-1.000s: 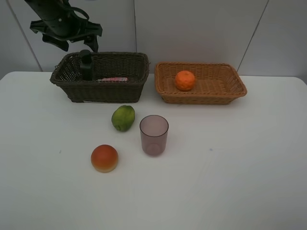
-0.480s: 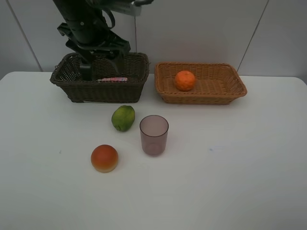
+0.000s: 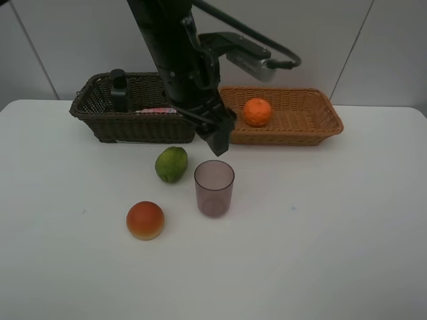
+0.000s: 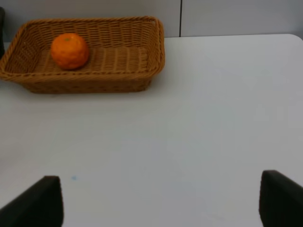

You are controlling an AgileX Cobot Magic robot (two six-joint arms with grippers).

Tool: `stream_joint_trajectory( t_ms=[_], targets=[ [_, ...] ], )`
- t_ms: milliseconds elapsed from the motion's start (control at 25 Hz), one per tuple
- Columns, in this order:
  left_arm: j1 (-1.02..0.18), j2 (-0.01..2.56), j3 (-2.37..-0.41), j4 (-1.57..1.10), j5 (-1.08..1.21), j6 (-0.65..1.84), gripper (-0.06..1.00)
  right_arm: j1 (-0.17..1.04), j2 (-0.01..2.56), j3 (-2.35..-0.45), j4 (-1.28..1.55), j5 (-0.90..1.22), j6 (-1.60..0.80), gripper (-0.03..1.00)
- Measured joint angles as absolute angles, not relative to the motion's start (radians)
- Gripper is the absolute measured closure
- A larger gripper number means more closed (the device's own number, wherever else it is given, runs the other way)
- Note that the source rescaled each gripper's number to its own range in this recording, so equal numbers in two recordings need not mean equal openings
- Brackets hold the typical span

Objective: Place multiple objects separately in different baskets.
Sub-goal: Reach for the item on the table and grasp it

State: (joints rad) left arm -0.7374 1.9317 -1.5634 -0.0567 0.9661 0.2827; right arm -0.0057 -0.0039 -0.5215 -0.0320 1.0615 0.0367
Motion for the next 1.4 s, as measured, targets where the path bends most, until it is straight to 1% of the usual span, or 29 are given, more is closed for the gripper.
stream_joint_trajectory(
  t_ms=[360, 720, 1400],
  targets=[
    [-0.827, 2.005, -1.564, -0.045, 0.974, 0.324, -0.05, -0.006, -0.004, -0.522, -0.031, 1.062, 0.037, 0.17],
    [-0.873, 2.017, -1.564, 0.019, 0.977, 0.363, -0.05, -0.006, -0.004, -0.522, -0.031, 1.062, 0.037, 0.17],
    [-0.893, 2.107, -1.564, 0.043, 0.998, 0.376, -0.05, -0.006, -0.004, -0.522, -0.031, 1.062, 0.037, 0.17]
  ],
)
